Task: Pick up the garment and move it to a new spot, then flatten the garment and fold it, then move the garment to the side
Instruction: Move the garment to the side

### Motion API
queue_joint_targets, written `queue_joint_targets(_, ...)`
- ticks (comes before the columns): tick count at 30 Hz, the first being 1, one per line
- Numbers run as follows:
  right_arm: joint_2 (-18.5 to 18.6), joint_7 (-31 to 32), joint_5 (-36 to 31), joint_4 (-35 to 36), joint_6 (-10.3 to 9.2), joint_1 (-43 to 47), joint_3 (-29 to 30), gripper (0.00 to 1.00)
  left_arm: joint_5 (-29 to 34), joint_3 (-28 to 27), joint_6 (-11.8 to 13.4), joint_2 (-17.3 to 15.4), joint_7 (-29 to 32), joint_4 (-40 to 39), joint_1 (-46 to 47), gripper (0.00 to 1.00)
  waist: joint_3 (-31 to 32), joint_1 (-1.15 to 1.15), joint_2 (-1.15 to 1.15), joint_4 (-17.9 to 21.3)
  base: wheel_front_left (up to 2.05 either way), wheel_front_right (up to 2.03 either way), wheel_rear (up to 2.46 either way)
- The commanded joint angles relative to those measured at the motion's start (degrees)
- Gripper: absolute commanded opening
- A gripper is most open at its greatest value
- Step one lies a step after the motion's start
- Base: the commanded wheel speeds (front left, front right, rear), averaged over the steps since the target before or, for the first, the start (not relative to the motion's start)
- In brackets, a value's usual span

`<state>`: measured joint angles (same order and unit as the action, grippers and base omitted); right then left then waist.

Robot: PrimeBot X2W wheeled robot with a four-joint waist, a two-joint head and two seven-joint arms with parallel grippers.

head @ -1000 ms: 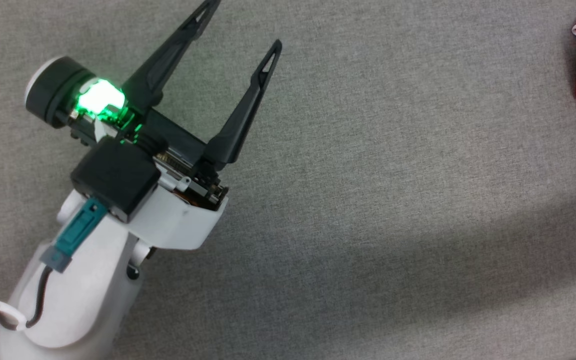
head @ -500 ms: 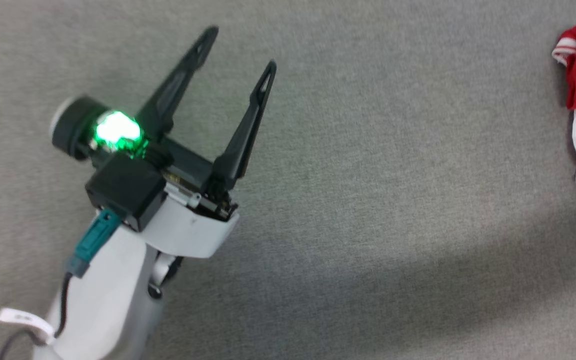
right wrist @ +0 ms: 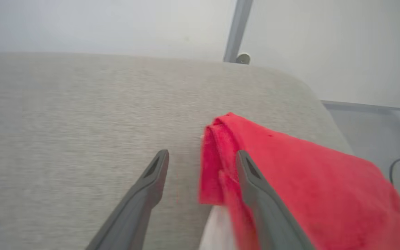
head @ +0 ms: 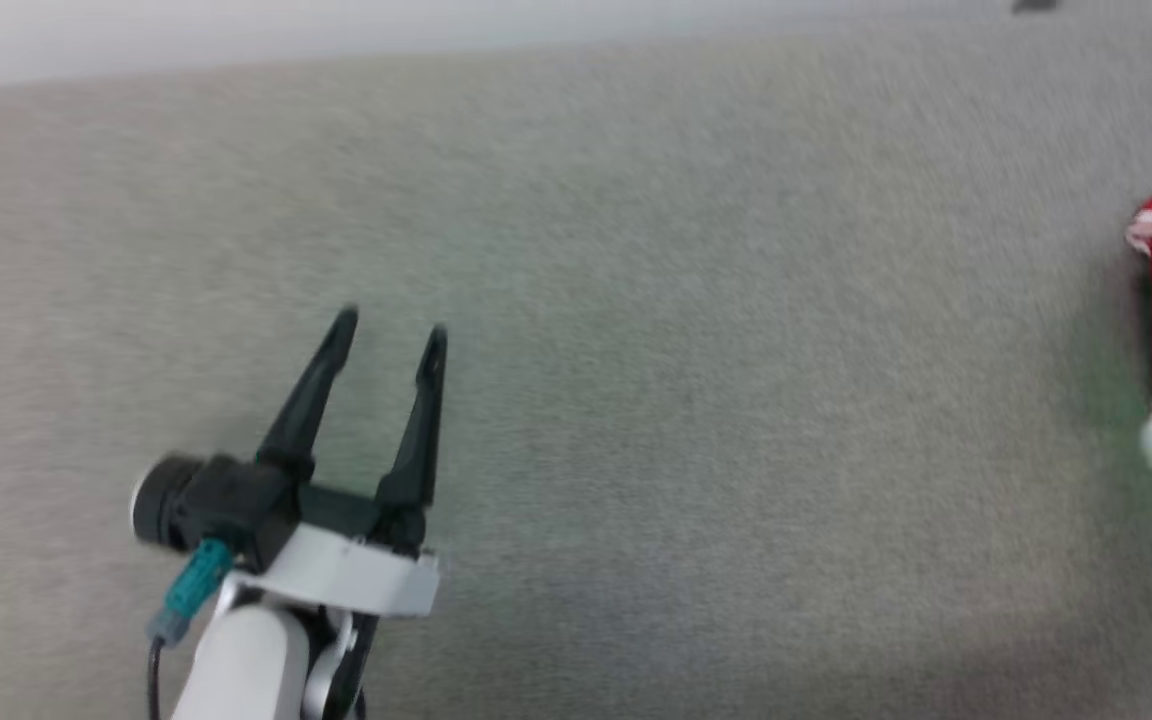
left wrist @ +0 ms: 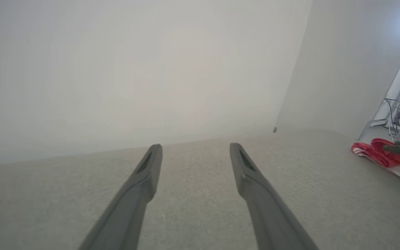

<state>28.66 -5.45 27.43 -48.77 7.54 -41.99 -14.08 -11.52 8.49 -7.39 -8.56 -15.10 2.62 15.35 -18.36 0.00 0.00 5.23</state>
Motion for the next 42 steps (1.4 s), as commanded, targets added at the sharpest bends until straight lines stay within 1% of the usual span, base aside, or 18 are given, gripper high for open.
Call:
queue_joint_targets(1, -0.92, -0.94, 0.61, 0.67, -0.12, 1.77, -1.16, 1.0, -0.36, -0.72, -0.13, 0.2, 0.0, 0.49, -1.57, 1.0, 6.54, 0.0, 0.0, -5.87, 0.0, 0.0, 0.0)
queue_joint_targets(6, -4.5, -4.74, 2.61, 4.04, -0.12, 6.81, -6.34, 1.0, -0.26, -2.99, -0.13, 1.13, -0.01, 2.57, -6.2, 1.0, 10.95, 0.0, 0.0, -8.77, 0.0, 0.0, 0.0)
queue_joint_targets(9, -5.39, -7.45, 1.72, 6.8, -0.12, 8.72, -10.47, 1.0, -0.1, -4.22, -0.13, 1.43, -0.01, 3.22, -8.65, 1.0, 12.75, 0.0, 0.0, -10.04, 0.0, 0.0, 0.0)
queue_joint_targets(12, -6.77, -8.9, 1.9, 8.41, -0.12, 10.23, -12.12, 1.0, -0.07, -5.58, -0.13, 1.53, -0.01, 3.7, -10.56, 1.0, 14.41, 0.0, 0.0, -10.82, 0.0, 0.0, 0.0)
queue_joint_targets(14, -7.72, -9.38, 2.16, 9.36, -0.12, 10.61, -12.2, 1.0, -0.25, -6.6, -0.13, 1.38, 0.0, 4.01, -11.82, 1.0, 15.31, 0.0, 0.0, -10.95, 0.0, 0.0, 0.0)
queue_joint_targets(17, -9.14, -9.67, 2.24, 10.57, -0.12, 11.74, -10.96, 1.0, -0.27, -7.89, -0.13, 1.21, -0.01, 4.13, -13.41, 1.0, 16.69, 0.0, 0.0, -10.89, 0.0, 0.0, 0.0)
queue_joint_targets(21, -10.57, -9.73, 0.93, 14.48, -0.11, 14.47, -7.15, 1.0, -0.31, -9.09, -0.13, 1.11, -0.01, 4.02, -15.26, 1.0, 18.2, 0.0, 0.0, -10.49, 0.0, 0.0, 0.0)
queue_joint_targets(29, -11.29, -9.77, -1.8, 22.17, -0.12, 23.28, -0.48, 1.0, -0.42, -11.48, -0.13, 1.87, 0.0, 2.37, -19.44, 1.0, 21.08, 0.0, 0.0, -9.77, 0.0, 0.0, 0.0)
queue_joint_targets(36, -11.5, -9.77, -2.31, 28.05, -0.11, 31.29, 5.6, 1.0, 0.14, -11.48, -0.13, 1.92, 0.0, 1.06, -21.82, 1.0, 22.33, 0.0, 0.0, -9.83, 0.0, 0.0, 0.0)
queue_joint_targets(42, -12.39, -9.77, -2.66, 32.64, -0.11, 37.13, 8.87, 1.0, -0.36, -11.71, -0.14, 1.91, 0.0, -0.73, -24.87, 1.0, 23.28, 0.0, 0.0, -9.35, 0.0, 0.0, 0.0)
